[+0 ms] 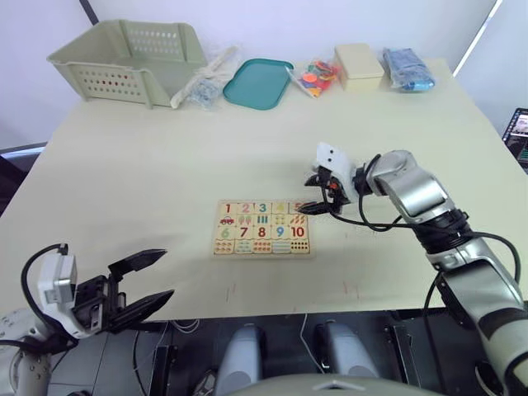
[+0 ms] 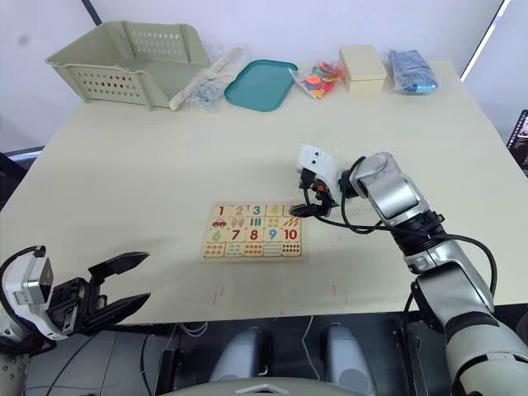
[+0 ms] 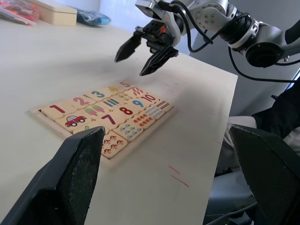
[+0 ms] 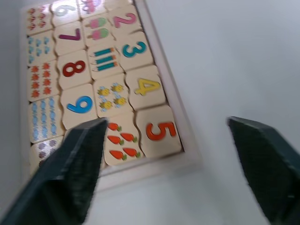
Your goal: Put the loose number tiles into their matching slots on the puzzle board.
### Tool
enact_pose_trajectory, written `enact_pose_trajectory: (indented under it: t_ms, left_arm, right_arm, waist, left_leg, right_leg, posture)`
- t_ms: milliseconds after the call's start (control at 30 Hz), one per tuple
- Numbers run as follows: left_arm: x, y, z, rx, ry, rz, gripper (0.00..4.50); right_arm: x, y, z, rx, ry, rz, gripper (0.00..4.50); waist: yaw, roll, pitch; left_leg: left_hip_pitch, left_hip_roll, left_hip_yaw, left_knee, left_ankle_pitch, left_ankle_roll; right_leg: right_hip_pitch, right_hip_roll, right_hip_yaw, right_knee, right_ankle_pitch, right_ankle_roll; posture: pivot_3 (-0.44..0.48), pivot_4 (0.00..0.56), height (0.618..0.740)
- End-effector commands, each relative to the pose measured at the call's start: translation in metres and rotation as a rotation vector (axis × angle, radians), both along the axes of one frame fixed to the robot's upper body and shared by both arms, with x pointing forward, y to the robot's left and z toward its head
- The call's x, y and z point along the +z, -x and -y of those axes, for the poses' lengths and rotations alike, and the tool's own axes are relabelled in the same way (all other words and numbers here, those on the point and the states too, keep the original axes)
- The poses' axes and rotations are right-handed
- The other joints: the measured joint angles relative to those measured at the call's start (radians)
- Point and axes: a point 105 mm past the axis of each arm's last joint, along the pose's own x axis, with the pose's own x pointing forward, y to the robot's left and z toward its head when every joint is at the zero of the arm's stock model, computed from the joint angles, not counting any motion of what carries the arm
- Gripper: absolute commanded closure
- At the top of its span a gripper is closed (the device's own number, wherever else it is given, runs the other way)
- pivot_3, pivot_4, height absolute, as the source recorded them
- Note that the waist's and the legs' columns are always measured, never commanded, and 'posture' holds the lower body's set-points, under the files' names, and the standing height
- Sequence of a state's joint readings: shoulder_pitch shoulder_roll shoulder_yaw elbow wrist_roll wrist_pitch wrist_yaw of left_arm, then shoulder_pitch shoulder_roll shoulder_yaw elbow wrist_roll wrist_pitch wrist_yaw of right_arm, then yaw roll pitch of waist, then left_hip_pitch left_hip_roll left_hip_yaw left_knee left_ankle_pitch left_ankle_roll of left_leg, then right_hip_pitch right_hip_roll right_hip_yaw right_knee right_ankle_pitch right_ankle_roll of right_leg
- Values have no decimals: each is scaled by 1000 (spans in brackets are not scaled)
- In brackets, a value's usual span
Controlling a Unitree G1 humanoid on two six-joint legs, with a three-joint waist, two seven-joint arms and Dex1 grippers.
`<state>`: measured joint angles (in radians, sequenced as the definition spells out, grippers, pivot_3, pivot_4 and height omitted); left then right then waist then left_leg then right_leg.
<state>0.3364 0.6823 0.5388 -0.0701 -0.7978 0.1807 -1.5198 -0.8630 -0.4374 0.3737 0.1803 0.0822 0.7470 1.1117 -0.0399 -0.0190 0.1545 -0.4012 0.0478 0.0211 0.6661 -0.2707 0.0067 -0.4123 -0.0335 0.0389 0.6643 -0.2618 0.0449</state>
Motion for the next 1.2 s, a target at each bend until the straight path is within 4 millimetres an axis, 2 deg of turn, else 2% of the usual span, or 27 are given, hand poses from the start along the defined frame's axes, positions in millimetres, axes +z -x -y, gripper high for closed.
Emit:
enact_pose_trajectory:
  t_ms: [33,200,233,567,1200]
  left_arm:
    - [8,-1,0,-5,-8,38,0]
    - [9,-4,0,-9,-9,41,0]
    - [9,-5,0,-9,-9,41,0]
    - [9,-5,1,-5,-12,43,0]
    - [6,-5,-2,0,-12,50,0]
  right_arm:
    - [12,-7,5,-46,-22,53,1800]
    - [2,-11,5,-80,6,38,4242]
    - [1,-12,5,-85,9,34,4477]
    - [-11,-13,6,-99,54,11,4477]
    - [-13,-8,-2,-60,62,12,4477]
  waist:
    - [-1,0,0]
    - [-1,0,0]
    - [-1,0,0]
    - [-1,0,0]
    - [-1,0,0]
  left_leg:
    - [0,0,0,0,0,0]
    - [0,0,0,0,0,0]
    - [0,0,0,0,0,0]
    - [0,0,0,0,0,0]
    - [0,0,0,0,0,0]
  right_leg:
    - [0,0,0,0,0,0]
    - [0,0,0,0,0,0]
    - [0,0,0,0,0,0]
    - [0,0,0,0,0,0]
    - [0,0,0,0,0,0]
  posture:
    - [0,150,740]
    - [0,150,740]
    - [0,150,740]
    - [0,150,740]
    - [0,150,740]
